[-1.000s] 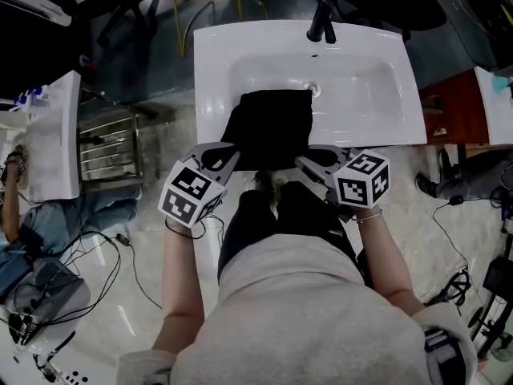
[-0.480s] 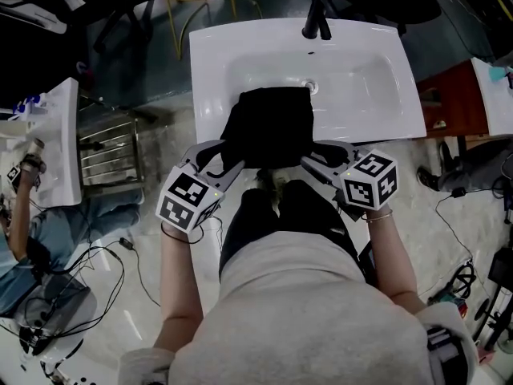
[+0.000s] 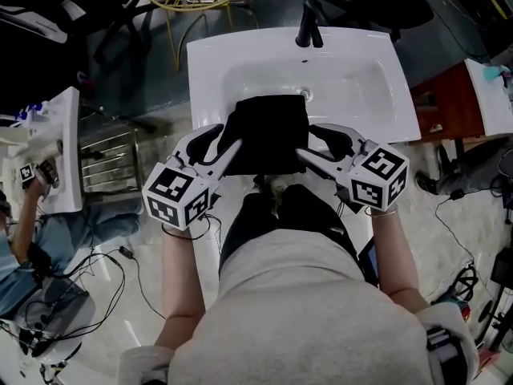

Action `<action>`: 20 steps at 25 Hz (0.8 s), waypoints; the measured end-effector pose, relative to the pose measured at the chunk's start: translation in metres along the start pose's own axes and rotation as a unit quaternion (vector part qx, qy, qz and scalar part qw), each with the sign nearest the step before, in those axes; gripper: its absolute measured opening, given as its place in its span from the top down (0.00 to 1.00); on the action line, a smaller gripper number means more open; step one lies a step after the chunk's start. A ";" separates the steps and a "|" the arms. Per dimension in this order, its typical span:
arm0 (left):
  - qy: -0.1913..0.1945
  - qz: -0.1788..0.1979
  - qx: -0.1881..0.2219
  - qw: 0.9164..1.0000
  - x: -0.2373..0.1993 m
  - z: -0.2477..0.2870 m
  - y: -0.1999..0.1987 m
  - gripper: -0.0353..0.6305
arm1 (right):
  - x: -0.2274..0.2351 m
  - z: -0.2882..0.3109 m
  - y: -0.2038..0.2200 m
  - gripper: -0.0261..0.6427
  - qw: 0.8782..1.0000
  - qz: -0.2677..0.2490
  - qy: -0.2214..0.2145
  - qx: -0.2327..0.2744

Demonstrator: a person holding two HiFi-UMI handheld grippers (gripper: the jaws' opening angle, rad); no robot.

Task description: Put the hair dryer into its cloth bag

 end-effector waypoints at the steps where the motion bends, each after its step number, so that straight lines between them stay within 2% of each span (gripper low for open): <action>1: -0.009 -0.009 0.013 1.000 -0.001 0.002 -0.004 0.68 | -0.003 0.001 -0.005 0.66 1.000 -0.003 -0.006 0.015; 8: -0.035 -0.047 0.082 0.995 -0.003 0.013 -0.030 0.80 | -0.016 0.018 -0.037 0.85 0.992 -0.009 -0.041 0.117; 10: -0.050 -0.057 0.094 0.993 -0.002 0.013 -0.034 0.84 | -0.021 0.023 -0.042 0.95 0.990 -0.008 -0.048 0.130; 12: -0.061 -0.077 0.100 0.990 -0.002 0.014 -0.035 0.90 | -0.027 0.028 -0.046 0.96 0.991 -0.016 -0.057 0.122; 15: -0.067 -0.116 0.113 0.985 -0.002 0.018 -0.035 0.93 | -0.031 0.036 -0.050 0.96 0.992 -0.018 -0.053 0.112; 20: -0.094 -0.123 0.087 0.984 0.000 0.023 -0.031 0.93 | -0.029 0.048 -0.053 0.96 0.992 0.011 -0.012 0.123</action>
Point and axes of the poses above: the fingertips, and each gripper's own axes: z forward along the fingers, x to its right, y out of its underside, the point moved 9 cm from there along -z, backward along the fingers, and after that the axes turned 14 degrees about z, right-handed, at the moved point
